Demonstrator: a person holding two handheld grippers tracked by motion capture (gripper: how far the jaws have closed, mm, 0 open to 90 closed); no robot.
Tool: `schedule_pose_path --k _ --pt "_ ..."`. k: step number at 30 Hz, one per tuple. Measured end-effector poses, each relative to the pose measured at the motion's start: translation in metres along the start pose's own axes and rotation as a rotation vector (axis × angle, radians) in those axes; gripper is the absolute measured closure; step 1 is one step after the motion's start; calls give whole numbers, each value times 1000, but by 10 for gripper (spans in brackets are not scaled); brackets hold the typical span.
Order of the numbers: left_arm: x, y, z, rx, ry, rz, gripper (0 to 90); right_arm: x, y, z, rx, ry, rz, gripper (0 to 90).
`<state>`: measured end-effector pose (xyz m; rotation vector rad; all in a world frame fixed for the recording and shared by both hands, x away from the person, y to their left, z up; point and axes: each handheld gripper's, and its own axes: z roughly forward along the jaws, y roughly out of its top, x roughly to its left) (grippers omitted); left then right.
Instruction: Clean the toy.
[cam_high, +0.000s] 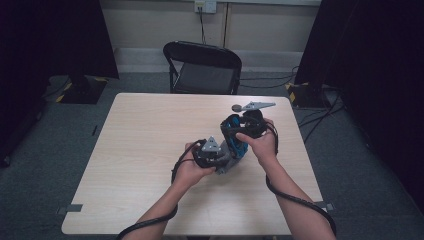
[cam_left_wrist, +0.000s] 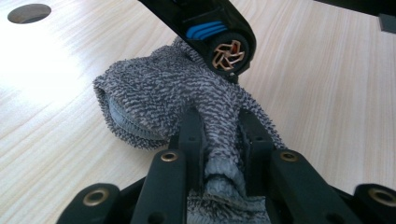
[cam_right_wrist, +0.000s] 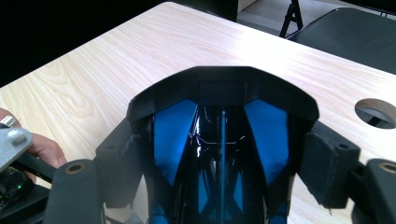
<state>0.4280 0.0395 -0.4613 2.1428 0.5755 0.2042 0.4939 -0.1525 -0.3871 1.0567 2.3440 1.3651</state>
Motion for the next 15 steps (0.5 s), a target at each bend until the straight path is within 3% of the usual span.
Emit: schedule_pose_path --k 15 --pt "-6 -6 0 23 -18 26 746 1 1 0 -9 -5 7 253"
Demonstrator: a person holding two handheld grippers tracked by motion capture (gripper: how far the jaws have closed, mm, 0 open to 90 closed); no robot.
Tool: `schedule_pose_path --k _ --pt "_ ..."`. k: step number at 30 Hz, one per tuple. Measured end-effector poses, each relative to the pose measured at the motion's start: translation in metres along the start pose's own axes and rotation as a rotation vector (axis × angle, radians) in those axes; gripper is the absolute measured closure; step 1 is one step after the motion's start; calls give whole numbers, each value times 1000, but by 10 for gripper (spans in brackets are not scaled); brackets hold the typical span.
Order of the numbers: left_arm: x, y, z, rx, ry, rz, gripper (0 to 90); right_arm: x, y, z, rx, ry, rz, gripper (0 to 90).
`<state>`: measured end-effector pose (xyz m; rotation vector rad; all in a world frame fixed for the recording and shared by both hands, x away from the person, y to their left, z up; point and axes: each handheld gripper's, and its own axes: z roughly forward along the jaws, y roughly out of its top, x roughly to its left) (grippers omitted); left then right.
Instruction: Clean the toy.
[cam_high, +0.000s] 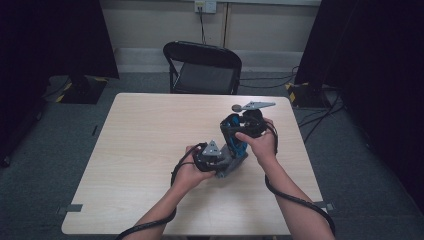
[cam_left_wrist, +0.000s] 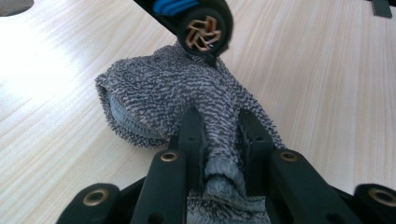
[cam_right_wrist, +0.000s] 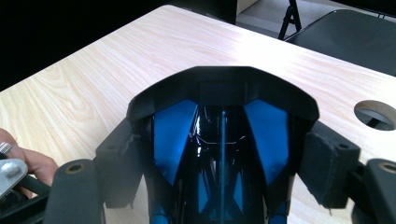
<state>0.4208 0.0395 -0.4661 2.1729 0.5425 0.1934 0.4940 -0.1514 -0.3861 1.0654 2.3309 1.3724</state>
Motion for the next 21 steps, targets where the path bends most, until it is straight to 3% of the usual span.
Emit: schedule_pose_path --k 21 --pt "-11 -2 -4 -4 -34 23 746 -4 0 0 -10 -16 13 253"
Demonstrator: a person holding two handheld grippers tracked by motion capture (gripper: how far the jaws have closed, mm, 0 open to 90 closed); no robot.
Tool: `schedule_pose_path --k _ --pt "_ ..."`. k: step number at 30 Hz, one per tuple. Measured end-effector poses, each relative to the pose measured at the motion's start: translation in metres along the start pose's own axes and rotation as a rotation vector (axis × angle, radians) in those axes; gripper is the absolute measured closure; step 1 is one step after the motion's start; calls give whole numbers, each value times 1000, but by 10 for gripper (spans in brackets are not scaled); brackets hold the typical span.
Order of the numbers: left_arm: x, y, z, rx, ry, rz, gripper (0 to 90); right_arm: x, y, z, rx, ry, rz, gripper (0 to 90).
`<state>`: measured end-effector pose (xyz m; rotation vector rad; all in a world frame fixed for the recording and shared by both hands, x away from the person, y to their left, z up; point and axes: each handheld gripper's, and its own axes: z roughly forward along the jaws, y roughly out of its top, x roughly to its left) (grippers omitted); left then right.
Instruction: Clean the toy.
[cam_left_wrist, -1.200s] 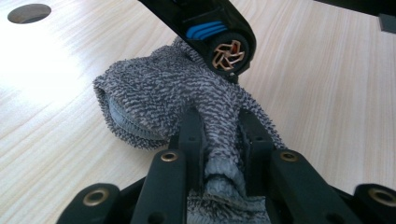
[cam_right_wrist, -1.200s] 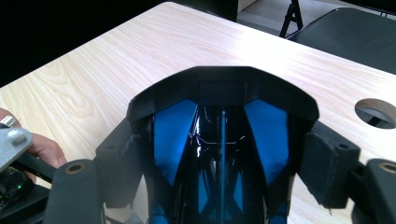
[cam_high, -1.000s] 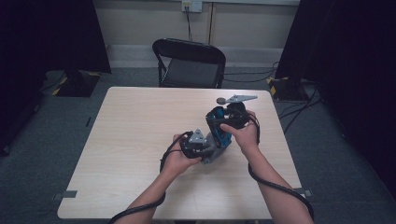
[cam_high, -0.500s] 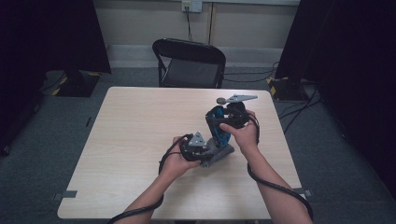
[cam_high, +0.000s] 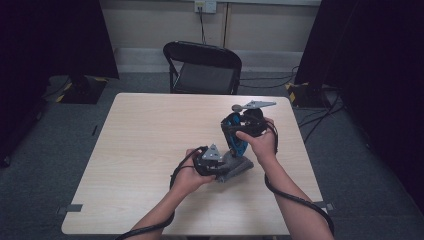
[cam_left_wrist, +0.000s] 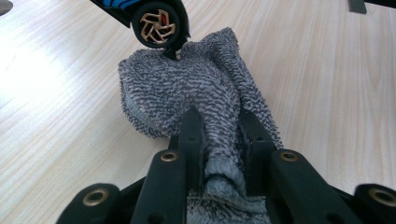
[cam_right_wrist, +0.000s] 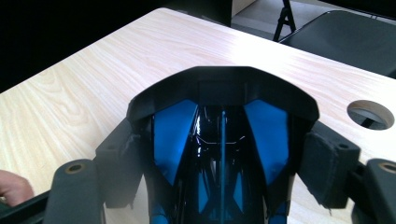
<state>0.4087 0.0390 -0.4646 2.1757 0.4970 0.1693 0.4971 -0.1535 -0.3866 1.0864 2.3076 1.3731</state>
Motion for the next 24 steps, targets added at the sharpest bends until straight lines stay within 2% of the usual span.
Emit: schedule_pose_path --k 10,20,24 --pt "5 -6 -9 -2 9 -4 745 -7 -2 -7 -14 -19 15 253" --pt "28 -13 -43 -46 98 -40 745 -22 -13 -19 -6 -40 36 253" --pt "36 -18 -55 -60 127 -56 745 -27 -20 -23 3 -49 31 253"
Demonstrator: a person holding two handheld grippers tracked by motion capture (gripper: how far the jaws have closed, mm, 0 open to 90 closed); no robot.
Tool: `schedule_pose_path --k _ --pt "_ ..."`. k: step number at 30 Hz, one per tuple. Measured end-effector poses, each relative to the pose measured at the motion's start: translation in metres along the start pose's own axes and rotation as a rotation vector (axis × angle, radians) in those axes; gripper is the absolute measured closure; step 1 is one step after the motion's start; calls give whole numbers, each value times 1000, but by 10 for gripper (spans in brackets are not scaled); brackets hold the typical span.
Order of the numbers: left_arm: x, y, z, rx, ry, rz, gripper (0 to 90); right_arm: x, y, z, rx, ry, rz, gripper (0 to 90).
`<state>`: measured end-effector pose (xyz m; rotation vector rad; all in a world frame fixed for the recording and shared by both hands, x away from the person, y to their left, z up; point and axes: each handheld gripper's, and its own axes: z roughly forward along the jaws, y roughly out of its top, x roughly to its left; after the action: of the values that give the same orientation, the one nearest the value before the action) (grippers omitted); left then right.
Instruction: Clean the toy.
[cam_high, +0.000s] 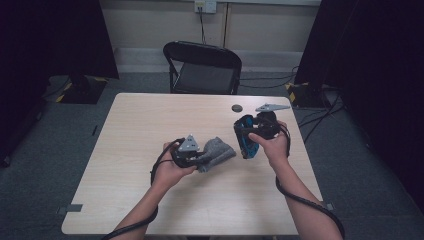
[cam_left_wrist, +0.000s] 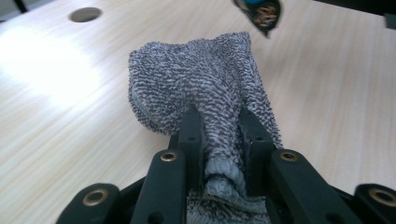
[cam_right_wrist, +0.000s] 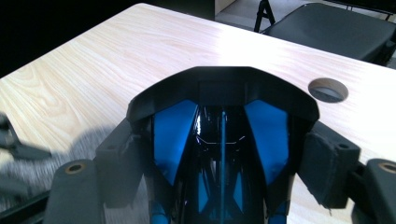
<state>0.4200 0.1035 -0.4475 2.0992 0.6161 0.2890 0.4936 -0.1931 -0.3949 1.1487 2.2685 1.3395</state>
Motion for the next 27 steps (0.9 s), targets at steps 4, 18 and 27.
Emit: schedule_pose_path --k 4,18,27 --pt "11 -8 -10 0 29 -22 745 -6 -8 -4 11 -9 8 253" --pt "31 -32 -27 14 93 -74 745 -24 -30 -13 52 -34 26 253" --pt "37 -39 -34 18 111 -87 745 -34 -39 -17 76 -59 37 253"
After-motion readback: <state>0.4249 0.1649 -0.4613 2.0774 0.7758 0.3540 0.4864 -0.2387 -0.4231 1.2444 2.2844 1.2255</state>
